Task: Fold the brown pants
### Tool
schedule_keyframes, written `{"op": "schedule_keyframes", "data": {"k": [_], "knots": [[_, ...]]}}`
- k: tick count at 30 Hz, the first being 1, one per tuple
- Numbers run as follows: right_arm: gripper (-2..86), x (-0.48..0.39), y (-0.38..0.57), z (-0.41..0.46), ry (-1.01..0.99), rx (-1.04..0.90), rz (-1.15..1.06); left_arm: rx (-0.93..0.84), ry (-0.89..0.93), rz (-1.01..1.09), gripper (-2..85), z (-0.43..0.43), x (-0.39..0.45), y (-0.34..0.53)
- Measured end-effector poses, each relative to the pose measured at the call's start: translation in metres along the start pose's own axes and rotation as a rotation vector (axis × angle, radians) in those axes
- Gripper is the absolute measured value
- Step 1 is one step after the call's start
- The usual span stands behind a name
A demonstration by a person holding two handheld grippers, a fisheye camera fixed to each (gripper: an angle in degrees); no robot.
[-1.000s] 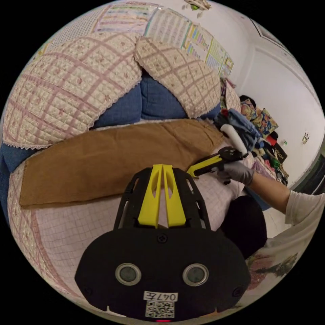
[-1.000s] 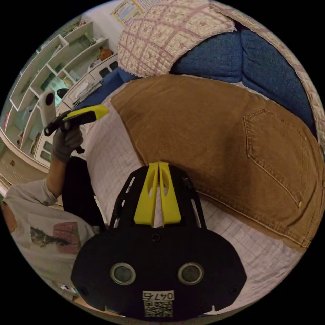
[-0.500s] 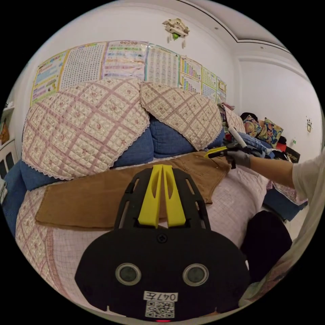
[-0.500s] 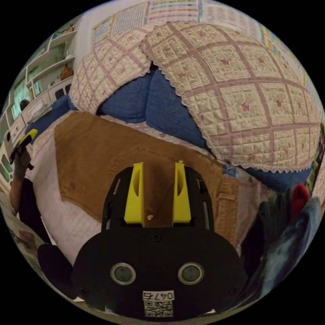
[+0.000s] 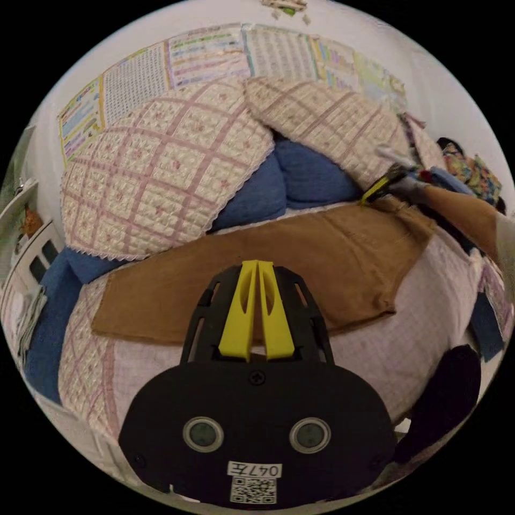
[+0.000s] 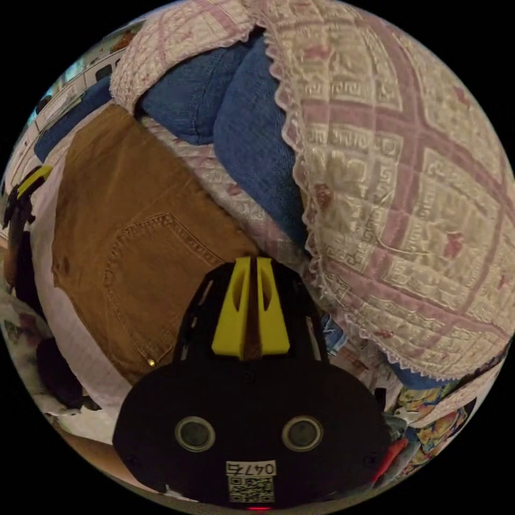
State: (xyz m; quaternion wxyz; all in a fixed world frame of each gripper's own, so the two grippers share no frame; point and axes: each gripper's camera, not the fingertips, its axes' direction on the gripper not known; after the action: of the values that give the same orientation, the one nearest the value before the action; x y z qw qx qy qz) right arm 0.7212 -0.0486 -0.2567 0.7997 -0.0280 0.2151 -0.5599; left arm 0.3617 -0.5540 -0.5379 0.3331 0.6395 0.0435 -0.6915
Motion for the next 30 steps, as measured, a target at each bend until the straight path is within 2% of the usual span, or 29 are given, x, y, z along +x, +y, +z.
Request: {"op": "schedule_keyframes", "data": {"k": [1, 4, 8, 10, 12, 14, 17, 21, 24, 30], "knots": [[-0.4, -0.017, 0.012, -0.017, 0.055, 0.035, -0.031, -0.011, -0.001, -0.019, -1.0, 0.002, -0.009, 0.004], [-0.8, -0.069, 0.049, -0.058, 0.163, 0.105, -0.113, 0.048, 0.176, -0.17, -0.8, -0.004, -0.072, 0.031], [-1.0, -0.148, 0.124, -0.126, 0.303, 0.262, -0.14, 0.084, 0.398, -0.475, 0.0, 0.006, -0.186, 0.09], [-1.0, -0.179, 0.162, -0.152, 0.315, 0.344, -0.114, 0.084, 0.456, -0.624, 2.4, 0.015, -0.234, 0.123], [-1.0, -0.201, 0.195, -0.168, 0.282, 0.408, -0.066, 0.08, 0.541, -0.787, 8.8, 0.027, -0.288, 0.161], [-1.0, -0.221, 0.231, -0.175, 0.219, 0.459, 0.002, 0.1, 0.593, -0.854, 10.8, 0.034, -0.319, 0.178], [-1.0, -0.234, 0.262, -0.172, 0.17, 0.461, 0.039, 0.112, 0.564, -0.878, 11.4, 0.042, -0.365, 0.177], [-1.0, -0.232, 0.293, -0.178, 0.095, 0.519, 0.12, 0.002, 0.38, -0.994, 12.0, 0.069, -0.443, 0.184], [-1.0, -0.228, 0.312, -0.189, 0.065, 0.561, 0.155, 0.009, 0.389, -1.082, 11.8, 0.079, -0.489, 0.206], [-1.0, -0.22, 0.343, -0.209, 0.002, 0.587, 0.201, -0.058, 0.356, -1.074, 10.4, 0.124, -0.555, 0.218]]}}
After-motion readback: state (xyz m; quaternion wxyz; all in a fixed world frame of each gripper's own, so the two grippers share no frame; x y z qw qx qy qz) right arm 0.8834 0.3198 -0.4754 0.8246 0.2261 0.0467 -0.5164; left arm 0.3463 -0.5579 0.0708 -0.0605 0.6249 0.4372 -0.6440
